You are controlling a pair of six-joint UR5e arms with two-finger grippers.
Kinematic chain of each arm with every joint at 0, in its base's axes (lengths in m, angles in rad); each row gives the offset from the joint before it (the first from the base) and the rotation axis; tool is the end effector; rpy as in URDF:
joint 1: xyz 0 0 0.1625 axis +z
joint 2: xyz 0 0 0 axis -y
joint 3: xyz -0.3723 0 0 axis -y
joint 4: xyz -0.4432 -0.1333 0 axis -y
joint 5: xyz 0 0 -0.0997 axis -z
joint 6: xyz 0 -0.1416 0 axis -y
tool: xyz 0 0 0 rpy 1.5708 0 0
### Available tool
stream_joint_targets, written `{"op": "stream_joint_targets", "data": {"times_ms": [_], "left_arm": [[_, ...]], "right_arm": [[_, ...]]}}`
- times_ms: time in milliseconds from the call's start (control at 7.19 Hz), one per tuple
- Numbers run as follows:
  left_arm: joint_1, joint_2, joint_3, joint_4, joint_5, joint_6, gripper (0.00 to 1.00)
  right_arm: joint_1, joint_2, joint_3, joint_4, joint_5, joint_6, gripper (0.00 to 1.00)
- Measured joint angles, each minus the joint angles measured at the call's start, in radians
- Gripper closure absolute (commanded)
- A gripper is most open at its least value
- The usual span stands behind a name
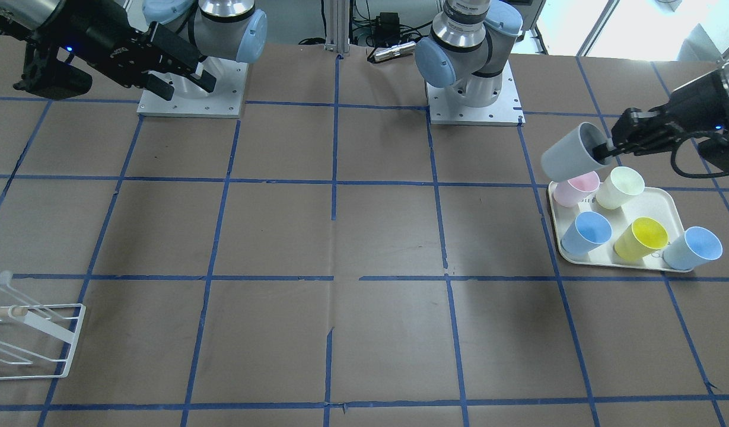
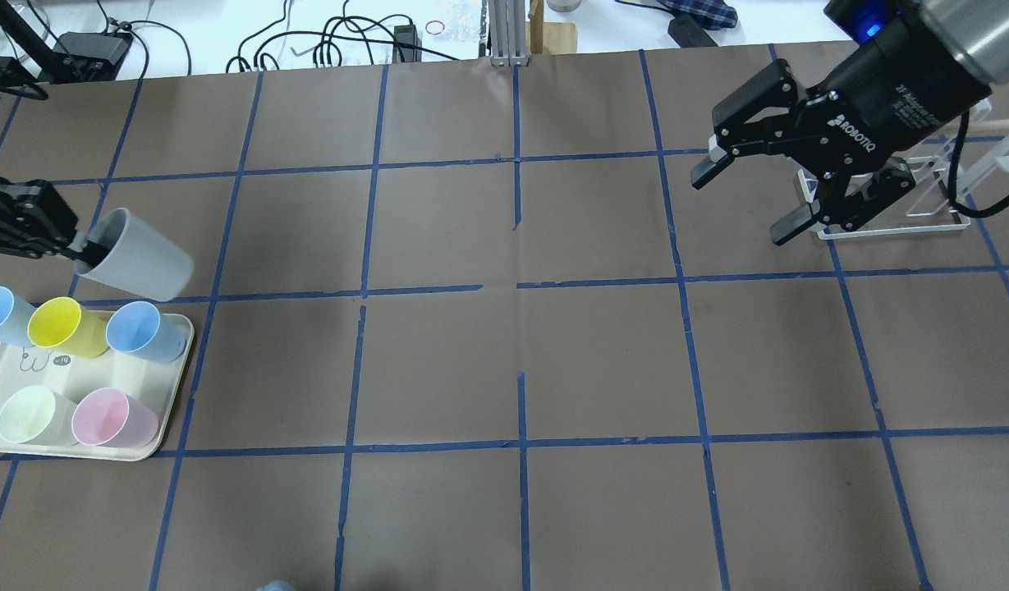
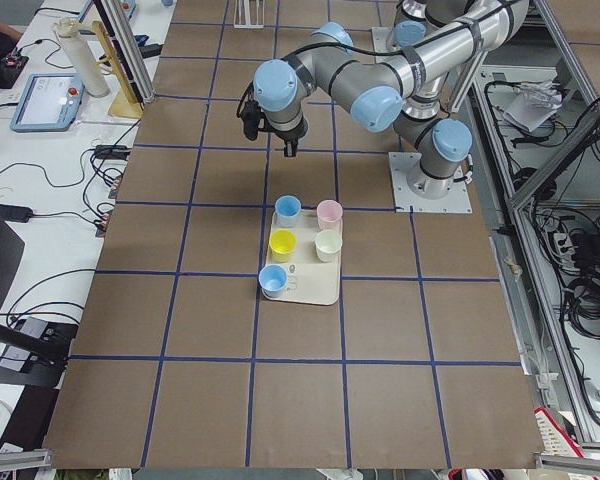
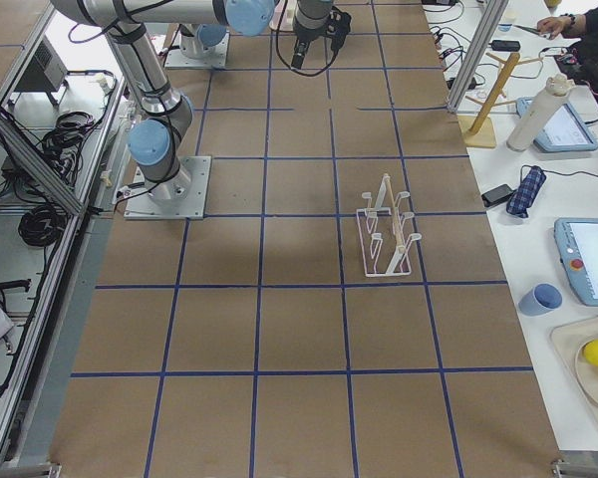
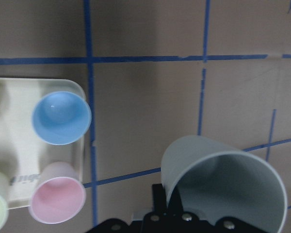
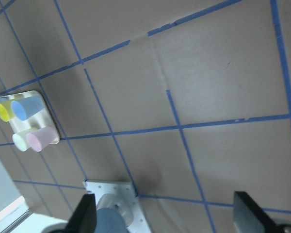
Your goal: Transfer IKEA cup to right arm and place on rack
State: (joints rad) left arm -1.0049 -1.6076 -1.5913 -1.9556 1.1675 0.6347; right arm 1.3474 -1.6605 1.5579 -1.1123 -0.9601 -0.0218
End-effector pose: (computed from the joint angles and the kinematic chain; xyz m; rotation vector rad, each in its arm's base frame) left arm 0.1036 -0.5154 0.3488 0.0295 -2.5622 -0.1791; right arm 0.1071 -0.4966 0.4352 0.3885 2.4474 0.3463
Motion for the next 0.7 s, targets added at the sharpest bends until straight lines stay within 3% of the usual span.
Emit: {"op": "stream_joint_targets", "data": {"times_ms": [278,417,695], "left_arm": [[-0.098,0.037,-0.12,-0.079,-0.327,-0.073,1.0],[-0.151,0.062,-0.181,-0.118,-0.515,-0.119,1.0],[-0.292,0.106,-0.277,-0.152,-0.803,-0.167,1.0]], "right_arm": [[-0.006,-0.001,0.005,0.128,0.185,0.001,0.0],[-0.007,-0.001,0.01,0.163,0.265,0.001,0.0],[-0.004,-0.002,0.022,0.182,0.381,0.002,0.0]]}}
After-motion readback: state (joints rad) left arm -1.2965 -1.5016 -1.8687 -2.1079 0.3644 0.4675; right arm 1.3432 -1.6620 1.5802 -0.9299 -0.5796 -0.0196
